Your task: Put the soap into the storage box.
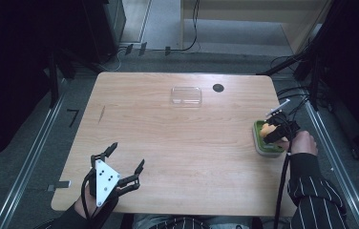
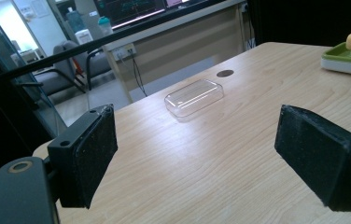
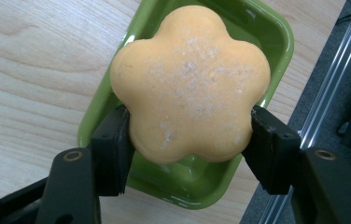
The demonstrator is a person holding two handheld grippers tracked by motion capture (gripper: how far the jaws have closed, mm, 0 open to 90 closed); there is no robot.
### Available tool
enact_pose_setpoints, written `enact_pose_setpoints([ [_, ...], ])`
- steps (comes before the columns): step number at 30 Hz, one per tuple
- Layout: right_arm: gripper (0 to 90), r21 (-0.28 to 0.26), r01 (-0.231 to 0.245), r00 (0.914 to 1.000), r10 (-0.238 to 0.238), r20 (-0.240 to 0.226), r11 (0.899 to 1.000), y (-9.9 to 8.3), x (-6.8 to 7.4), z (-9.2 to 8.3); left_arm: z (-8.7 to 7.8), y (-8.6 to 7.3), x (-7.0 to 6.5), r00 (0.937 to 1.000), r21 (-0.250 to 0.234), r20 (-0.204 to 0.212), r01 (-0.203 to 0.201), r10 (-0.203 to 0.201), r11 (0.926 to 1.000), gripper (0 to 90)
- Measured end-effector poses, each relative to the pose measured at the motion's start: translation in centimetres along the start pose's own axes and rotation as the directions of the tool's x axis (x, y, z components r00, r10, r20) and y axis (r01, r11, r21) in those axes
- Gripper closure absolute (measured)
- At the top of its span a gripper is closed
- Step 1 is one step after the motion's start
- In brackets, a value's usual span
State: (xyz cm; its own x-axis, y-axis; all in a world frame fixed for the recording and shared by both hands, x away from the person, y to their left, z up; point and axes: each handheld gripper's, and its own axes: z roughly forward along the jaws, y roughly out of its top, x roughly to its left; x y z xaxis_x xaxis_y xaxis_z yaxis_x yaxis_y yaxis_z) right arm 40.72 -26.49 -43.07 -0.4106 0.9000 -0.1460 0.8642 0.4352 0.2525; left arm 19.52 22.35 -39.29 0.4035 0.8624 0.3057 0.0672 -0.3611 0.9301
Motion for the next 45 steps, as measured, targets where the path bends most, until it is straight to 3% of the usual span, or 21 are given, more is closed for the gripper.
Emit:
enact_pose_setpoints([
  [20,39.5,0.049,-0.021,0.9997,0.02,0.017,0.999,0.6,-0.1,1.7,0.0,0.0,0.0,1.0,-0.005,0.001,0.006,-0.006,1.0,13.5],
  [45,37.1,0.059,-0.019,0.9991,0.016,0.04,0.998,0.6,0.4,1.7,0.0,0.0,0.0,1.0,-0.001,0.002,0.001,-0.001,1.0,13.5],
])
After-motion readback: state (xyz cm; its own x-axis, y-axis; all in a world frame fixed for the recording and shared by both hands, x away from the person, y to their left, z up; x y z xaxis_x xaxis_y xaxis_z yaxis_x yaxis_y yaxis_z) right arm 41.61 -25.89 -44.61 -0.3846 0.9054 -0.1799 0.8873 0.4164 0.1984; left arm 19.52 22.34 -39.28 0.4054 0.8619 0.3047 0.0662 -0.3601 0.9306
